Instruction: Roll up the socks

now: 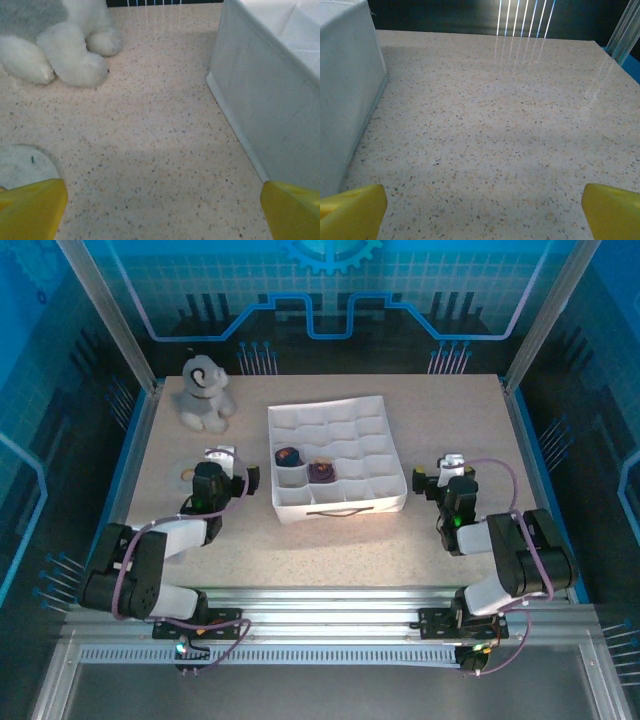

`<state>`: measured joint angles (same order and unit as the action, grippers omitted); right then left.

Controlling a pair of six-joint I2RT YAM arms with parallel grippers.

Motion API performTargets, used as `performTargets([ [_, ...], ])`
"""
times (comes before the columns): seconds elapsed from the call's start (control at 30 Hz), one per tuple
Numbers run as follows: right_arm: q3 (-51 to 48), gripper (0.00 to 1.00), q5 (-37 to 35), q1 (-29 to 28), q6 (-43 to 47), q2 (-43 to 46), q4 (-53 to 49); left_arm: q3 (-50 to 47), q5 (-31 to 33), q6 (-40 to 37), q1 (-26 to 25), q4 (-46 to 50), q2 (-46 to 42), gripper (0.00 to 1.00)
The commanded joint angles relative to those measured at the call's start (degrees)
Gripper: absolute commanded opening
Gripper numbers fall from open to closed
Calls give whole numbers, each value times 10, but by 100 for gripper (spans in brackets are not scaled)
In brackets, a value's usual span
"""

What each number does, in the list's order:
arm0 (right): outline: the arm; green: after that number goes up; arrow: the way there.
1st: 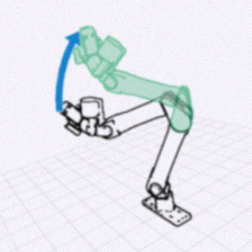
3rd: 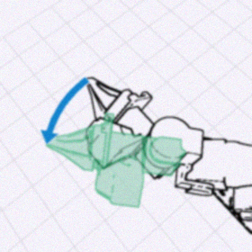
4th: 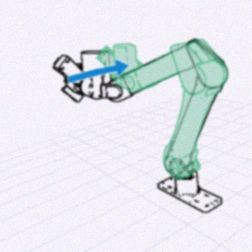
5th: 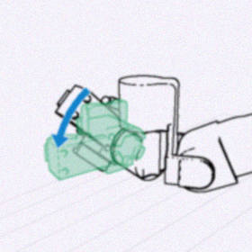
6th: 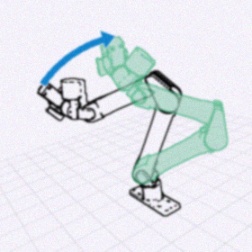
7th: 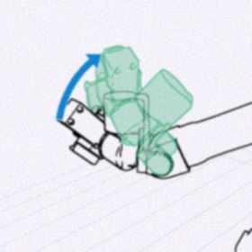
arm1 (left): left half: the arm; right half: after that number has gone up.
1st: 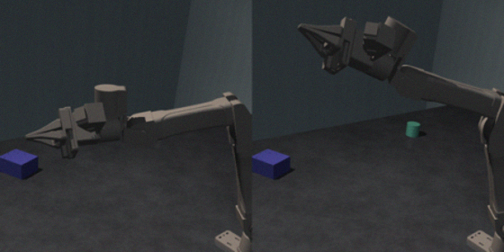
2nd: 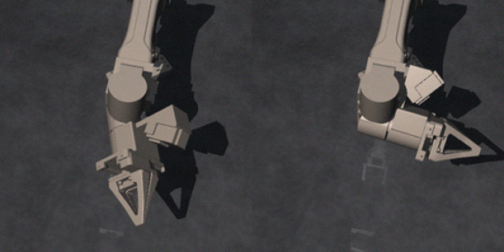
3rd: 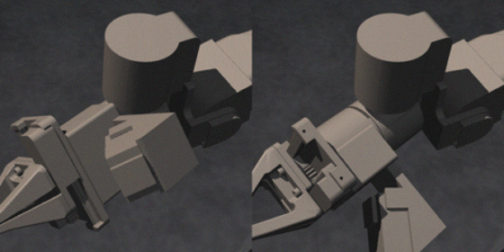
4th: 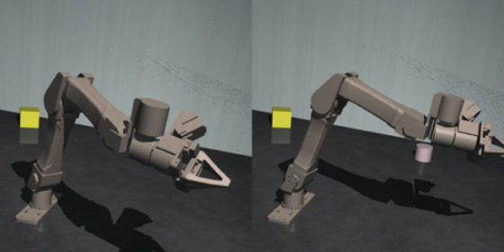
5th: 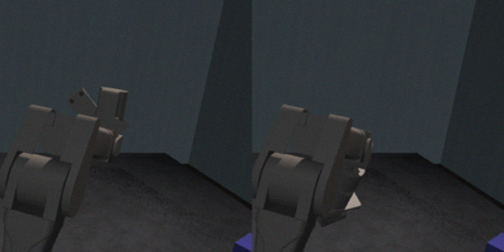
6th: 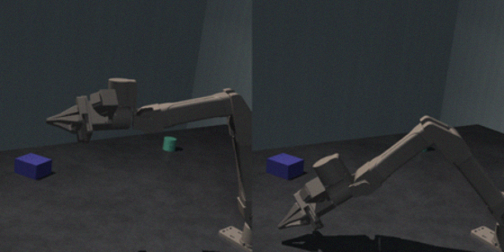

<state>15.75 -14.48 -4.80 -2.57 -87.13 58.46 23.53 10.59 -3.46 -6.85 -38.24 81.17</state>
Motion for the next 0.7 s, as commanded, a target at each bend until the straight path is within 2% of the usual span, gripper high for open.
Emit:
performTargets([
  [0.0, 8, 100, -7, 8, -7, -2, 30, 11, -4, -28, 2, -55, 28, 99],
  [0.2, 53, 100, -8, 2, 2, -7, -48, 41, 9, -14, 8, -14, 43, 99],
  [0.33, 56, 100, -14, -4, 7, -10, -48, 57, -8, 8, 31, 7, 56, 99],
  [0.5, 56, 100, -14, -4, 7, -9, -48, 2, -68, 22, 55, -85, 56, 99],
  [0.57, 57, 100, -14, -4, 7, -9, -48, -35, -77, 14, 56, -192, 82, 100],
  [0.6, 56, 100, -14, -4, 7, -9, -48, -31, -80, 18, 57, -156, 68, 99],
  [0.67, 55, 100, -14, -4, 7, -9, -48, -21, -79, 16, 57, -157, 76, 100],
])
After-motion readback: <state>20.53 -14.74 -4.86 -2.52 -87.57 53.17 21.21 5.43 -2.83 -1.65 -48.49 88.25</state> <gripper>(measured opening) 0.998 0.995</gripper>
